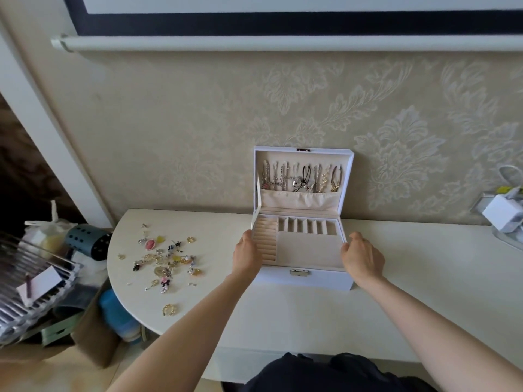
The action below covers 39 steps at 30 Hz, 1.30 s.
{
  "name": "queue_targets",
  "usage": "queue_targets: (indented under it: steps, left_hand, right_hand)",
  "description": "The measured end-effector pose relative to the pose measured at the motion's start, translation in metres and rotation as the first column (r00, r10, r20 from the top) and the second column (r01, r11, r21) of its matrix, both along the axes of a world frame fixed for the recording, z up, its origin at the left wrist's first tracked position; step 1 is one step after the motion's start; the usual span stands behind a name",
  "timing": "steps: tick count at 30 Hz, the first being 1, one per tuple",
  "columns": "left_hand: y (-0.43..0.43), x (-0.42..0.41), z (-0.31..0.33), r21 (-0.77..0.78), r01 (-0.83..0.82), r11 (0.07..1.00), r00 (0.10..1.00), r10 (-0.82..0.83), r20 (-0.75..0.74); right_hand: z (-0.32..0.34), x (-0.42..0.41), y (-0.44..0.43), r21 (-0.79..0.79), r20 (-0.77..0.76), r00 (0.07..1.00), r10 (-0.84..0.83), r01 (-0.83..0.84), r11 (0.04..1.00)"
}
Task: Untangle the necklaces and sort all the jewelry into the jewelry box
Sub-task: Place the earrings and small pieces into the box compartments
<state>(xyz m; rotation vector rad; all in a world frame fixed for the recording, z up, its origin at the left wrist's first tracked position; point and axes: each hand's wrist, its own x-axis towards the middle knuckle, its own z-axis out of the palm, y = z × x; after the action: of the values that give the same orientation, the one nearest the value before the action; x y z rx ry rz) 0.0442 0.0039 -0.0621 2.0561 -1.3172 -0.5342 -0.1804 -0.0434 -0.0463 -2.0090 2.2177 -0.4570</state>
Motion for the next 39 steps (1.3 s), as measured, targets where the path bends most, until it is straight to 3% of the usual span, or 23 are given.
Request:
queue_targets:
  steps: [2,5,9,14,17,20,23,32,39]
  left_hand:
    - [0.005,0.009,-0.003,-0.013,0.030,0.999,1.000,-0.030,-0.005]
    - [0.020,0.031,-0.011,-0.058,-0.025,0.998,0.999,0.027,0.036]
    - [0.043,0.060,-0.023,-0.125,-0.077,0.989,0.983,0.096,0.155]
    - [0.066,0.090,-0.028,-0.247,-0.136,0.959,0.954,0.195,0.229]
    - [0.079,0.112,-0.032,-0.272,-0.305,0.913,0.903,0.368,0.223]
    - [0.091,0.126,-0.039,-0.155,-0.503,0.850,0.835,0.524,0.167]
    - [0.099,0.129,-0.049,-0.055,-0.569,0.821,0.813,0.571,0.115]
    - [0.085,0.119,-0.060,-0.132,-0.359,0.924,0.930,0.366,0.036]
    - [0.080,0.117,-0.060,-0.266,-0.187,0.946,0.981,0.193,-0.003]
  right_hand:
    - [0.006,0.007,0.001,-0.098,-0.001,0.999,0.052,-0.052,0.994]
    - [0.018,0.033,0.004,-0.143,-0.018,0.966,0.257,-0.257,0.956]
    - [0.030,0.086,0.010,-0.096,-0.034,0.831,0.556,-0.556,0.826]
    - [0.041,0.156,0.017,-0.056,0.063,0.674,0.736,-0.734,0.677]
    - [0.039,0.190,0.024,-0.023,0.095,0.612,0.785,-0.787,0.617]
    - [0.029,0.215,0.030,0.019,0.150,0.567,0.810,-0.820,0.572]
    - [0.015,0.232,0.035,0.071,0.209,0.557,0.804,-0.828,0.556]
    - [-0.012,0.242,0.039,0.133,0.309,0.572,0.760,-0.817,0.561]
    - [-0.021,0.249,0.038,0.227,0.355,0.573,0.739,-0.819,0.526]
